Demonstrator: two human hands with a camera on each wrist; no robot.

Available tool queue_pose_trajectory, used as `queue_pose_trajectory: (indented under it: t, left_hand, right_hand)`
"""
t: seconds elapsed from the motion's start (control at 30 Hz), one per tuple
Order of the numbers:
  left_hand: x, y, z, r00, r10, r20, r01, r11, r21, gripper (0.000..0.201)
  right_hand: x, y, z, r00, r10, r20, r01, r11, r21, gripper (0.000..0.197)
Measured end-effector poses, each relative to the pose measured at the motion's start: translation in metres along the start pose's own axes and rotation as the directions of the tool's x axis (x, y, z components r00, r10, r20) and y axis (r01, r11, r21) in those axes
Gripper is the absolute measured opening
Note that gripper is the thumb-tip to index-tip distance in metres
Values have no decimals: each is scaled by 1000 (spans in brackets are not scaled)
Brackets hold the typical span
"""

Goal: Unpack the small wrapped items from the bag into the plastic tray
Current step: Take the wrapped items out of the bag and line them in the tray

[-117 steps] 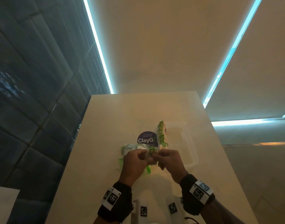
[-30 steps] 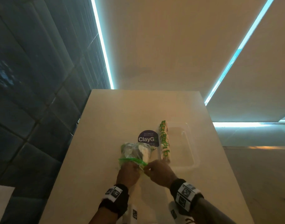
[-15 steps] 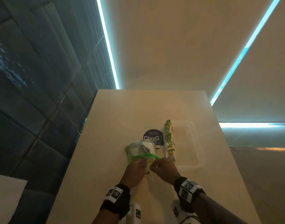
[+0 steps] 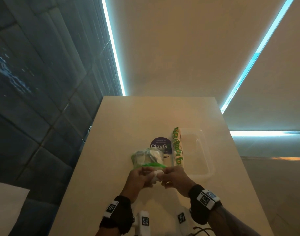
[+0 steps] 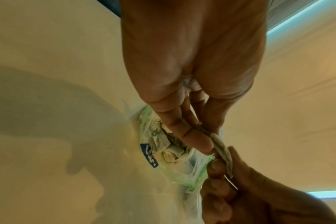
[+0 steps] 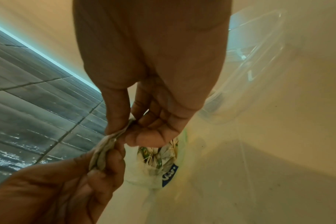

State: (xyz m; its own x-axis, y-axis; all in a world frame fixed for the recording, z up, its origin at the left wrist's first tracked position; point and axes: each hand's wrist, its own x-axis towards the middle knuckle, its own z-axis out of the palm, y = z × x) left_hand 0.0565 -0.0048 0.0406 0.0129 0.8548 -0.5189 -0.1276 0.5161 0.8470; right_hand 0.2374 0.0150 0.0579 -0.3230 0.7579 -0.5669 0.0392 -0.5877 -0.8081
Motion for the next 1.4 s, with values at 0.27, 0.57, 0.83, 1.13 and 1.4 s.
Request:
queue_pose_trajectory:
  t: [0.27, 0.57, 0.83, 1.13, 1.4]
  left_hand:
    - [-8, 3, 1, 995, 95, 15, -96, 992, 80, 14]
    - [-15, -2, 6, 992, 6, 127, -18, 996, 93, 20]
    - [-14, -4, 14, 981, -75, 178, 63, 996, 70, 19]
    - [21, -20, 6, 937, 340, 82, -205, 343, 917, 31]
    - [39, -17, 16, 971, 236, 28, -82, 223, 971, 29]
  right_hand:
    - [0, -2, 4, 994, -92, -60, 98, 989, 110, 28]
    - [0, 0, -7, 997, -43, 61, 37, 995, 88, 31]
    - [4, 14, -1, 992, -78, -100, 91, 987, 131, 40]
    - [9, 6, -11, 973, -71, -221, 85, 995, 52, 30]
    - [-1, 6, -17, 973, -100, -207, 93, 995, -46, 27]
